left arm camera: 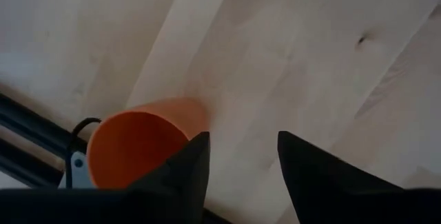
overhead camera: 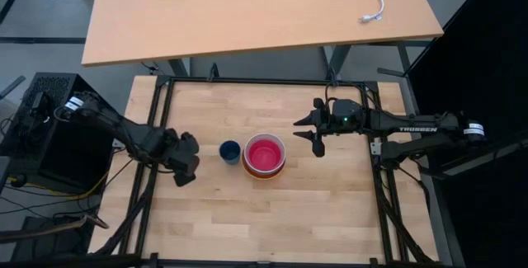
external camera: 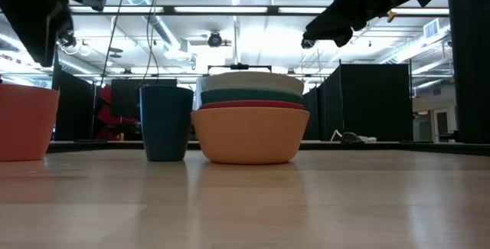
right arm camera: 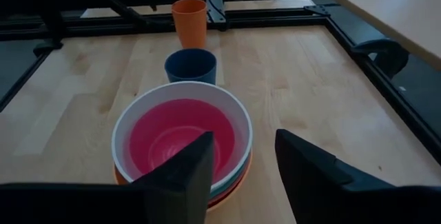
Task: Nest bowls inside each other
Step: Move the orange cup to the bottom center of the stacked bowls
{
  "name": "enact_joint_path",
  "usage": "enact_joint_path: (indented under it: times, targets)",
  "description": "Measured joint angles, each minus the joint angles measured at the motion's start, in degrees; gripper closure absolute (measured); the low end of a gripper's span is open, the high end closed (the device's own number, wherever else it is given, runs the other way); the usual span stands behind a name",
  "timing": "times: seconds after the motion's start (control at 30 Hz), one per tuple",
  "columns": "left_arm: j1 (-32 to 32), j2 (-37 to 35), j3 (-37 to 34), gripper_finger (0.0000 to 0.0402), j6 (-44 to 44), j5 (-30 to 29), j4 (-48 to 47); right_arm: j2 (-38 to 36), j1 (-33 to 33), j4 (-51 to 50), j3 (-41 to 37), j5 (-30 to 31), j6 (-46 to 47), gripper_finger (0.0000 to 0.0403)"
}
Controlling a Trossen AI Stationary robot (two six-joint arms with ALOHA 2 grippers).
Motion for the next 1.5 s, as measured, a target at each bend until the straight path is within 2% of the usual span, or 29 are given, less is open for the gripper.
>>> enact_joint_path:
  times: [0.23, 0.47, 0.63, 1.23, 1.4, 1.5]
  targets:
    - [-0.46, -0.02, -2.75, 0.0207, -0.71, 0.15, 1.45, 0.0, -0.02, 0.03, 0.0, -0.03, 0.49, 0.025]
    - [-0.46, -0.02, -2.91, 0.0188, -2.07, -0.19, -0.18, 0.0, -0.01, 0.01, 0.0, -0.02, 0.49, 0.0268]
    - [-0.46, 0.04, -2.91, 0.0187, -4.88, -0.21, -2.33, 0.02, 0.0, 0.01, 0.0, -0.01, 0.45, 0.0276]
    - [-1.08, 0.12, -10.61, 0.0187, -6.27, 5.77, -3.27, 0.02, 0.0, 0.03, 0.0, 0.01, 1.8, 0.0245]
    - [-1.16, 0.12, -10.95, 0.0199, -4.86, 5.88, -2.94, 0.02, 0.0, 0.04, 0.0, 0.01, 1.83, 0.0259]
    - [-1.16, 0.12, -10.95, 0.0239, -4.36, 6.16, -2.95, 0.02, -0.02, 0.04, 0.0, 0.01, 1.82, 0.0268]
